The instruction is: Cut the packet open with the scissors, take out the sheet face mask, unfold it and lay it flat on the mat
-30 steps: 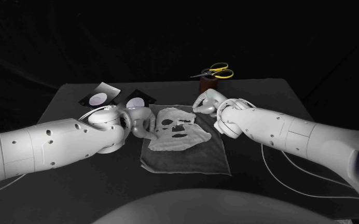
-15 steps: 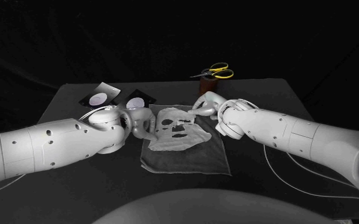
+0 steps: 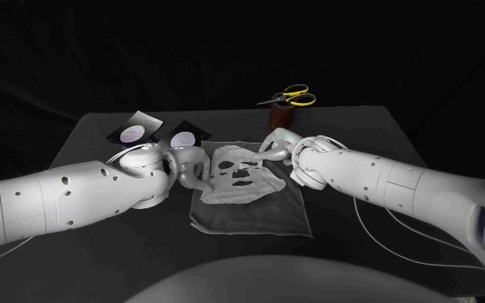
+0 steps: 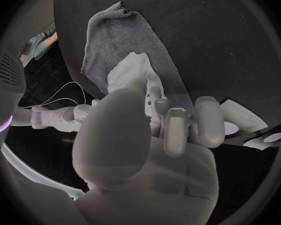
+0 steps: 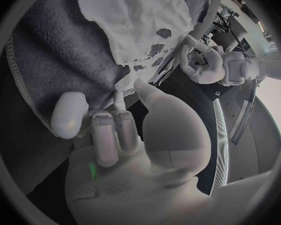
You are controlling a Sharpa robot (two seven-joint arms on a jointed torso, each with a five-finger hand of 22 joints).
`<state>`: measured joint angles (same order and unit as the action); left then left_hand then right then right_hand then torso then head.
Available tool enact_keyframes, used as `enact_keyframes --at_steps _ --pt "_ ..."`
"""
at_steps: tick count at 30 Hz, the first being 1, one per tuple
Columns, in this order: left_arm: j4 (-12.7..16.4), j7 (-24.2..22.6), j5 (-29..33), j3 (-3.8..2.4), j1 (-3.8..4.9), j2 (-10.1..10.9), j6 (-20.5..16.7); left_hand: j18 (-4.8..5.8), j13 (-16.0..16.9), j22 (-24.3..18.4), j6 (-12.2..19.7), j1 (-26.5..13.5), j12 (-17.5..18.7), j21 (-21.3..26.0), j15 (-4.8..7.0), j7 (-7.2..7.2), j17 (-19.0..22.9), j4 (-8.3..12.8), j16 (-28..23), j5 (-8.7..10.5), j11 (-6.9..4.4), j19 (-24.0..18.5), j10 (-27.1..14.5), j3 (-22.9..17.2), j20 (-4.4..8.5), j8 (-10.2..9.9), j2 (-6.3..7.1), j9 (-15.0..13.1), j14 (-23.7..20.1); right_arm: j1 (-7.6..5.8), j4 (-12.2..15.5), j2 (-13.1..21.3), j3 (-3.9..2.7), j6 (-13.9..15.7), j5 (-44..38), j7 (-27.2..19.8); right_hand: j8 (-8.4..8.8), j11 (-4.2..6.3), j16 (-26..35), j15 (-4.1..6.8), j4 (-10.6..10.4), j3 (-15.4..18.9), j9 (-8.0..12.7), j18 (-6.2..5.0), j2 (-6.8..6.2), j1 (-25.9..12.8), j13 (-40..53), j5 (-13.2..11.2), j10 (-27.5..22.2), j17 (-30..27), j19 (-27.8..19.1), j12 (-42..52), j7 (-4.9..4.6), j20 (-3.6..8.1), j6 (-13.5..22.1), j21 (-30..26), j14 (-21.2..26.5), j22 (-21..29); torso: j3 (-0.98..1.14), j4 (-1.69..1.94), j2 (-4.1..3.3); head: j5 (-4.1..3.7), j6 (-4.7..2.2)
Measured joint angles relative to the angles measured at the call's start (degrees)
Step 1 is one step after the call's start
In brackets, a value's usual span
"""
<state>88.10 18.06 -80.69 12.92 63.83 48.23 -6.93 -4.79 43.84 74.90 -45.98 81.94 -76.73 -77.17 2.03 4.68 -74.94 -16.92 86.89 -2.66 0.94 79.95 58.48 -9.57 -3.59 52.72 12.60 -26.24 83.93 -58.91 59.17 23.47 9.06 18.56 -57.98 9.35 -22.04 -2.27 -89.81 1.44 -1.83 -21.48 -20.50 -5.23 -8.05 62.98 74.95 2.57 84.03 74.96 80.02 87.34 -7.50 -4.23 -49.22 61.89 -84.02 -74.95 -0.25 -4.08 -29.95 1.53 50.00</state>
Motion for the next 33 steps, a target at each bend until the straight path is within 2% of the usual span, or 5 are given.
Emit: enact_keyframes --at_steps 11,15,17,21,33 --pt "0.2 0.2 0.0 0.00 0.00 0.3 0.3 0.00 0.1 0.0 0.0 0.0 0.0 0.0 0.00 0.00 0.0 0.0 0.2 0.00 0.00 0.2 0.0 0.0 0.22 0.0 0.00 0.0 0.0 0.14 -0.5 -0.1 -0.01 1.3 -1.8 0.0 0.46 0.01 0.0 0.00 0.2 0.2 0.1 0.00 1.26 1.9 0.0 0.0 0.0 0.0 0.2 0.0 0.26 -0.20 -1.6 0.3 0.0 0.0 -0.05 0.03 -0.04 0.16 0.00" --pt "0.3 0.3 0.0 0.00 0.00 0.3 0.4 0.00 0.1 0.0 0.0 0.0 0.0 0.0 0.00 0.00 0.0 0.0 0.2 0.00 0.00 0.2 0.0 0.0 0.22 0.0 0.00 0.0 0.0 0.15 -0.7 -0.2 0.00 1.3 -2.2 0.0 0.21 0.03 0.0 0.00 1.2 -0.9 -0.2 0.00 2.73 4.5 0.0 0.0 0.0 0.0 0.2 0.5 0.97 -0.20 -3.9 0.8 0.0 0.0 -0.03 0.02 -0.04 0.20 0.00" --pt "0.3 0.4 0.0 0.00 0.00 0.3 0.5 0.00 0.1 0.0 0.0 0.0 0.0 0.0 0.00 0.00 0.0 0.0 0.2 0.00 0.00 0.2 0.0 0.0 0.22 0.0 0.00 0.0 0.0 0.17 -0.8 -0.3 0.00 1.3 -2.4 0.0 -0.12 0.55 0.0 0.22 1.8 -1.5 -0.4 0.00 3.26 5.4 0.0 0.0 -0.1 -0.1 0.2 0.7 1.51 -0.19 -5.0 1.0 0.2 0.0 -0.02 0.02 -0.07 0.20 0.00" --pt "0.4 0.4 0.0 0.00 0.00 0.3 0.6 0.00 0.1 0.0 0.0 0.0 0.0 0.0 0.00 0.00 0.0 0.0 0.2 0.00 0.00 0.2 0.0 0.0 0.22 0.0 0.00 0.0 0.0 0.25 -1.0 -0.6 -0.02 1.3 -2.7 0.0 -0.12 0.94 0.2 0.85 2.4 -2.1 -0.5 0.00 3.41 6.2 0.0 0.0 -0.1 -0.1 0.5 0.7 2.15 0.14 -6.6 1.0 0.0 0.0 -0.02 0.03 -0.10 0.20 0.00" --pt "0.9 0.8 -0.2 0.00 0.01 0.4 1.0 0.00 0.2 0.0 0.0 0.0 0.0 0.0 0.00 0.00 0.0 0.2 0.2 0.00 0.01 0.2 0.0 0.2 0.22 0.0 0.00 -0.1 0.0 0.40 -1.8 -1.1 -0.11 1.5 -3.3 0.3 -0.25 1.35 0.0 1.15 2.7 -2.1 -0.6 0.00 3.41 6.2 0.0 0.0 -0.1 0.0 0.7 0.9 2.52 0.35 -7.5 1.4 0.1 0.0 -0.05 0.03 -0.11 0.29 0.00"
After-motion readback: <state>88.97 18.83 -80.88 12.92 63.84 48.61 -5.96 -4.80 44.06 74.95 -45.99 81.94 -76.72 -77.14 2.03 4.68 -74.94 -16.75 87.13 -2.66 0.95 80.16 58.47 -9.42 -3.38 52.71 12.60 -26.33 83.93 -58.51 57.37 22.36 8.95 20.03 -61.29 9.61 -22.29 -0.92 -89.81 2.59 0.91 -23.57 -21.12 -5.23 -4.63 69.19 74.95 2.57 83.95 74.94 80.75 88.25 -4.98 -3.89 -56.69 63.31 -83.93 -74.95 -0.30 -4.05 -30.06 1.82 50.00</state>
